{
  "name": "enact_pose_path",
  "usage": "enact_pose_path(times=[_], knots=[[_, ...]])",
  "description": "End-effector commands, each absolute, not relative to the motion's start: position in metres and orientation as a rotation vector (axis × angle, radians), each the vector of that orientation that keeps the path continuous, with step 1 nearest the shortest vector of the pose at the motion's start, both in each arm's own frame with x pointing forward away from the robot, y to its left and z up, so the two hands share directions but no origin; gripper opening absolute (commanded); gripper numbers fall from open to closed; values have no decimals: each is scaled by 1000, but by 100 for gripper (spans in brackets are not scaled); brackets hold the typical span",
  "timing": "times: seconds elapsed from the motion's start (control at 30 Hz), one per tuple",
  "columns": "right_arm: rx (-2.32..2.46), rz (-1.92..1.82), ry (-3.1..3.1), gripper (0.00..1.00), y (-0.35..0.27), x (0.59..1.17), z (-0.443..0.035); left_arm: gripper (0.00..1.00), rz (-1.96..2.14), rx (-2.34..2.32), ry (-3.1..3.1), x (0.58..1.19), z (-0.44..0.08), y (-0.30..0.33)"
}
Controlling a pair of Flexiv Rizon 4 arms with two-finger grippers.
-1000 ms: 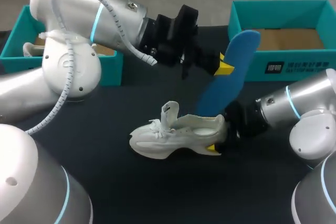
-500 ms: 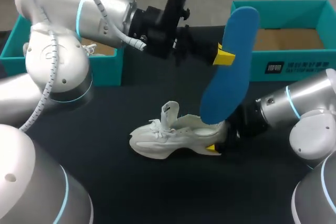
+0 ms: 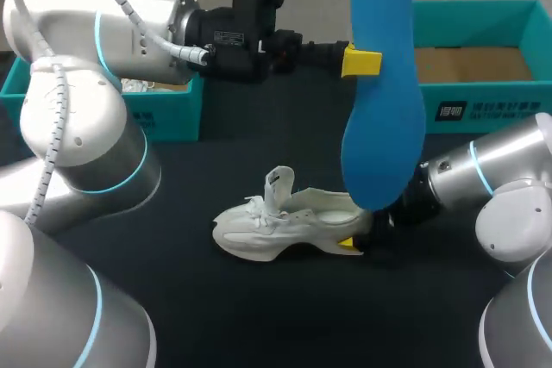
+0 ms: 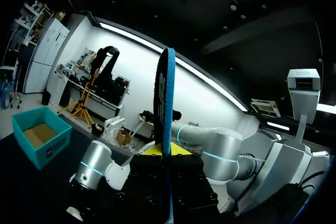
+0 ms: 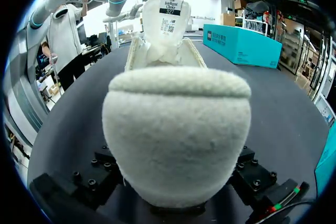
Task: Take the shoe out of the shoebox, open the shoe tongue, remove and reinsert the insole, then place the shoe into the shoebox
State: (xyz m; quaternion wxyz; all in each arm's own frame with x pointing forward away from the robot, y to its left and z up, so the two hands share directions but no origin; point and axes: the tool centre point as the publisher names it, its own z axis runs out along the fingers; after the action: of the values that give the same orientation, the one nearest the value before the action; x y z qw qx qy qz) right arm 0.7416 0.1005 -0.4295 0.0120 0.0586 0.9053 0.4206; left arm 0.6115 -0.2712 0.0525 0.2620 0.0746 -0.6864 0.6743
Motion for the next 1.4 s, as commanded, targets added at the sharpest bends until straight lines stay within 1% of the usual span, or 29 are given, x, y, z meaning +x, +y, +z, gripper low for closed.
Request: enact_pose_path(times=[0.03,0.43,0.83,1.4], knots=[[184,1306,2823,0,101,741,-432,0,1833,196,-1803,605,57,-255],[184,1306,2823,0,101,741,-432,0,1710,197,-1726,582,60,-233],[184,1306,2823,0,101,741,-432,0,1722,217,-1736,562,61,-219],[184,1306,2823,0,101,741,-432,0,1726,211,-1742,560,61,-217]])
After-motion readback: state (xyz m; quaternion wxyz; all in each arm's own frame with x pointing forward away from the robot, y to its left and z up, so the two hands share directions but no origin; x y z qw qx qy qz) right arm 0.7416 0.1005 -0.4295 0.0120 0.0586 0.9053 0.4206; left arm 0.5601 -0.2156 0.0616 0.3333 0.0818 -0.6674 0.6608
